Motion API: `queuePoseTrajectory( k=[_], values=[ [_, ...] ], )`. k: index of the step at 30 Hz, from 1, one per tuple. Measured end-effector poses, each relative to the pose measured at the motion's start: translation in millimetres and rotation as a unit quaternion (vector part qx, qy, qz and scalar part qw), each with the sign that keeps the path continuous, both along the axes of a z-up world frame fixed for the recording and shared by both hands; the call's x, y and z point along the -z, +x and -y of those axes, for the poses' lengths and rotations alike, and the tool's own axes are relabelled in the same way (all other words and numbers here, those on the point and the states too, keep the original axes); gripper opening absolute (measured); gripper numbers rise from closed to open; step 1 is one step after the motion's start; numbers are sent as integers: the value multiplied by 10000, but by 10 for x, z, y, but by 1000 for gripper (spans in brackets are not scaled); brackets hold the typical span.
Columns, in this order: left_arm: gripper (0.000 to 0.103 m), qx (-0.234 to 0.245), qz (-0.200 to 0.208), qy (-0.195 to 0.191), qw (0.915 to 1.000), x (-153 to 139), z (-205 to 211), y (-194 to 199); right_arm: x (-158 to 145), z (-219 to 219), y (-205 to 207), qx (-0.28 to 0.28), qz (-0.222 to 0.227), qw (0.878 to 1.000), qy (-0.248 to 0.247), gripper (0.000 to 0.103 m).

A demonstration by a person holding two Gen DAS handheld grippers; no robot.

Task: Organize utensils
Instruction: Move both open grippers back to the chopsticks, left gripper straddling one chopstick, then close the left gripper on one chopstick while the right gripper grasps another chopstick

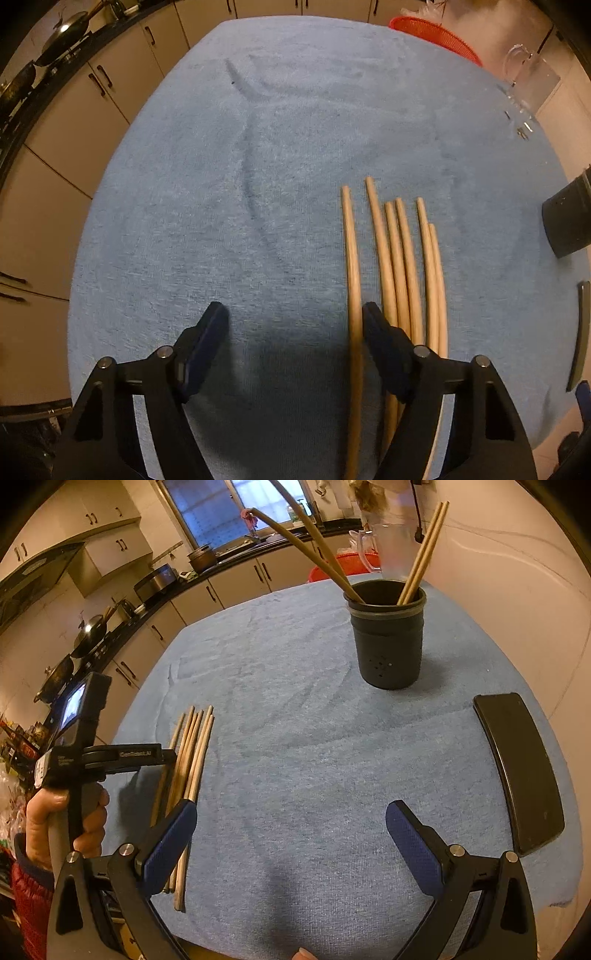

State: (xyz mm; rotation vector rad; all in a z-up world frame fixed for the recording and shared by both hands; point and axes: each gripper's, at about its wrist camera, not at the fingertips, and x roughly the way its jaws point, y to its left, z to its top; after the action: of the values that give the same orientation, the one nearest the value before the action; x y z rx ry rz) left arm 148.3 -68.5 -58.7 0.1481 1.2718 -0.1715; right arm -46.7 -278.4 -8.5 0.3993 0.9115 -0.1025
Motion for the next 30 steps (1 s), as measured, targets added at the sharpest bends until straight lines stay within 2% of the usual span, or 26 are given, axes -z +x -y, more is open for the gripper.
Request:
queuePoseTrajectory(
  k=[4,9,13,15,20,22,23,25,29,30],
  values=[
    [73,-12,12,10,10000,-5,-58,-4,-19,-18,29,-56,-18,10000,-17,103],
    [54,-46,62,-5,10000,-32,-192,-49,-65,-71,140,-236,-42,9997,-26,103],
    [48,-186,74,-36,9998,-53,-359,-106,-129,-133,366,-448,-61,9988,200,103],
    [47,-224,83,-49,9997,-56,-430,-124,-132,-176,514,-561,-173,9980,251,102],
    [47,-288,82,-138,9995,-69,-546,-184,48,-294,1055,-911,-766,9897,799,94],
    [47,-290,90,-178,9994,-62,-579,-175,118,-331,1184,-877,-911,9888,794,81],
    [47,-289,98,-182,9994,-60,-586,-190,156,-344,1250,-851,-1000,9882,788,80],
    [47,-271,114,-234,9993,-60,-595,-199,232,-376,1370,-851,-1174,9854,888,68],
    [47,-232,159,-229,9993,-36,-594,-160,343,-471,1521,-904,-1396,9819,906,50],
    [47,-220,177,-219,9994,-33,-591,-163,372,-506,1552,-905,-1449,9815,868,42]
  ],
)
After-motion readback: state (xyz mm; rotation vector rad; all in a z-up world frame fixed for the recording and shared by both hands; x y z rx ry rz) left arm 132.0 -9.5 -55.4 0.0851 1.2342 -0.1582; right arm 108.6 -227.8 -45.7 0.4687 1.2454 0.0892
